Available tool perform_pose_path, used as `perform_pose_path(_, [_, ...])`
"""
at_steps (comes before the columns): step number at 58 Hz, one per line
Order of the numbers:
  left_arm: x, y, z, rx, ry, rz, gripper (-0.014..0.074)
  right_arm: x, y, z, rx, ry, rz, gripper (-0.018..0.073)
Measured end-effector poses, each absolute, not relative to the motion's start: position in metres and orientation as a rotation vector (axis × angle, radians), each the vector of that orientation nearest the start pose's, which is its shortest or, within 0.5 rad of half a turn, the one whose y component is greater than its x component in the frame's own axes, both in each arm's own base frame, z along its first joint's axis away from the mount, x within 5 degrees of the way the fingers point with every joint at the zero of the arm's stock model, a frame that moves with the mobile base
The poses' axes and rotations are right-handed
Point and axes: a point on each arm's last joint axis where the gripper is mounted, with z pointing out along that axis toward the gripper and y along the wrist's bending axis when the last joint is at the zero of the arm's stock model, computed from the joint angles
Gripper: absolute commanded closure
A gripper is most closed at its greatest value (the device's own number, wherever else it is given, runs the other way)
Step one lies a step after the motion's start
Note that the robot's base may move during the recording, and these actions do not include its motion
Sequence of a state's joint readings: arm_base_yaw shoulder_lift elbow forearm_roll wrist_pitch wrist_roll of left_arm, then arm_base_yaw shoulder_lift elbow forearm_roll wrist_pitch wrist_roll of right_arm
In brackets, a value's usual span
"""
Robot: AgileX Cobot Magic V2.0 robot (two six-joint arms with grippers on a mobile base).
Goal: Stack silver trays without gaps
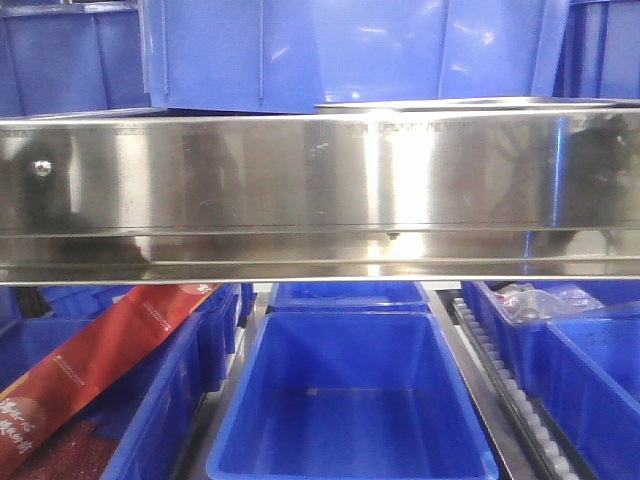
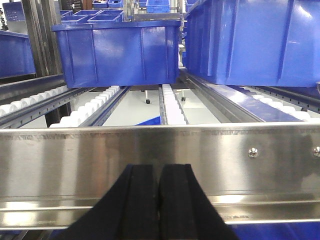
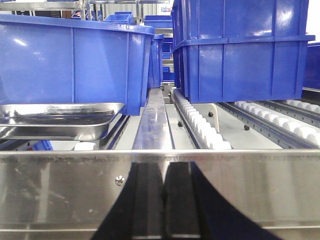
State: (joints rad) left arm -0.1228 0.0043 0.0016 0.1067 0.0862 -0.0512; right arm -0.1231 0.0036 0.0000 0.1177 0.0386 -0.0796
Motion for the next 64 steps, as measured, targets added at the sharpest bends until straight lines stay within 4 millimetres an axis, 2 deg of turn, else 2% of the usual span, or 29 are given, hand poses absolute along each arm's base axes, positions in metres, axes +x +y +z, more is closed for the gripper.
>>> perform_pose_path(37, [0.056, -0.007, 0.208, 0.133, 1.531, -0.050, 0.0610, 0.056, -0.007, 0.210, 0.119, 1.519, -0.065, 0.0638])
perform_pose_path(50, [0.055, -0.007, 0.223, 0.065, 1.381, -0.130, 0.0610, 0.055, -0.008, 0.219, 0.121, 1.413, -0.076, 0.0638])
perform_pose_path(64, [0.044, -0.005, 0.265, -0.004, 1.332, -0.214, 0.0610, 0.052, -0.010, 0.232, 0.169, 1.266, -0.050, 0.0638])
